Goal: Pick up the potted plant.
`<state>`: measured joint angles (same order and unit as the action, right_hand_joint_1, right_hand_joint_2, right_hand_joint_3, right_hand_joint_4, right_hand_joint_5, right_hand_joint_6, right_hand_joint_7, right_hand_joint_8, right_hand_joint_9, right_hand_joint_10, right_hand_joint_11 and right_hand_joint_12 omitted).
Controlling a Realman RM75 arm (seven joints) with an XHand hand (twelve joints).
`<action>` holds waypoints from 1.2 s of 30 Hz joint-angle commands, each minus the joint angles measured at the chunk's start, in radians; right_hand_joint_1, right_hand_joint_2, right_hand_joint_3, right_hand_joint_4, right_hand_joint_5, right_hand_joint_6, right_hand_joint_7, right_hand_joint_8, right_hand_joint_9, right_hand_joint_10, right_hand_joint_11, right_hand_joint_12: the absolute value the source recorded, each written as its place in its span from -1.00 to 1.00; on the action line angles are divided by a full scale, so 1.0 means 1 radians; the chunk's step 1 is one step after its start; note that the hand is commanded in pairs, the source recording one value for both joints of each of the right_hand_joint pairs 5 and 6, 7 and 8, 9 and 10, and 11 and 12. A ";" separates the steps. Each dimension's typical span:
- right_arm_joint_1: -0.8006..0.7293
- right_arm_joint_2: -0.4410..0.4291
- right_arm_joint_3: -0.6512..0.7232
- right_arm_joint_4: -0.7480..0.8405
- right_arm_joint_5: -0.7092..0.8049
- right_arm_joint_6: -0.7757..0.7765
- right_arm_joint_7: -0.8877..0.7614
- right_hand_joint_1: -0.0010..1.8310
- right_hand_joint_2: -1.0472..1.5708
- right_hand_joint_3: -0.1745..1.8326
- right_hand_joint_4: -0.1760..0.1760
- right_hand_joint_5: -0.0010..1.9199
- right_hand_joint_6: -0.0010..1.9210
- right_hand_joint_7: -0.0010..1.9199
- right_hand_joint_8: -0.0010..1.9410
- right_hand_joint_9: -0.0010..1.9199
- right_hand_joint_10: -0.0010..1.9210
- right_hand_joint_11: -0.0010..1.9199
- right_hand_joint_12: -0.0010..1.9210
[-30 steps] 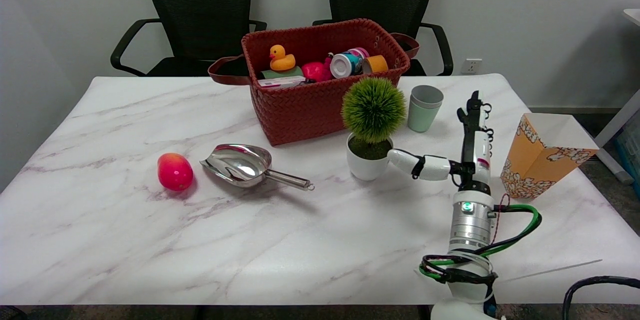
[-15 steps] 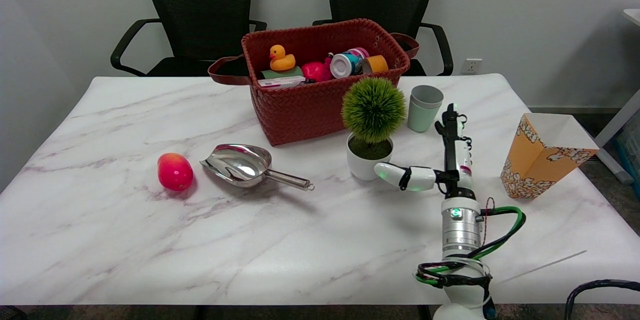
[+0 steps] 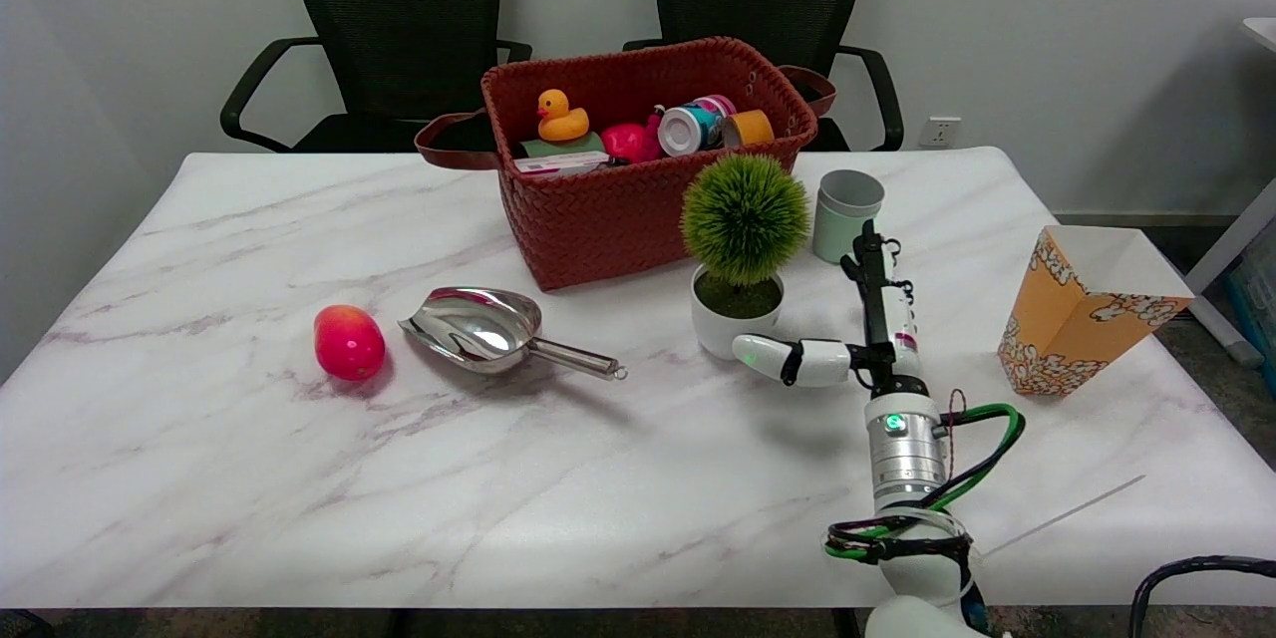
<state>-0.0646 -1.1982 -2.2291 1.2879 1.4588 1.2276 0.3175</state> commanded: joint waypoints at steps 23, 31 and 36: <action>0.099 -0.012 0.009 -0.123 -0.037 -0.206 0.146 0.18 -0.22 -0.34 0.00 -1.00 -1.00 -0.85 -0.85 -0.79 -0.79 -1.00 -1.00; 0.115 -0.012 0.008 -0.137 -0.037 -0.242 0.162 0.18 -0.21 -0.34 0.00 -1.00 -1.00 -0.84 -0.84 -0.79 -0.79 -1.00 -1.00; 0.122 -0.012 0.008 -0.146 -0.037 -0.251 0.163 0.17 -0.21 -0.34 0.00 -1.00 -1.00 -0.82 -0.83 -0.79 -0.79 -1.00 -1.00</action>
<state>0.0303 -1.2081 -2.2202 1.1741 1.4262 1.0311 0.4499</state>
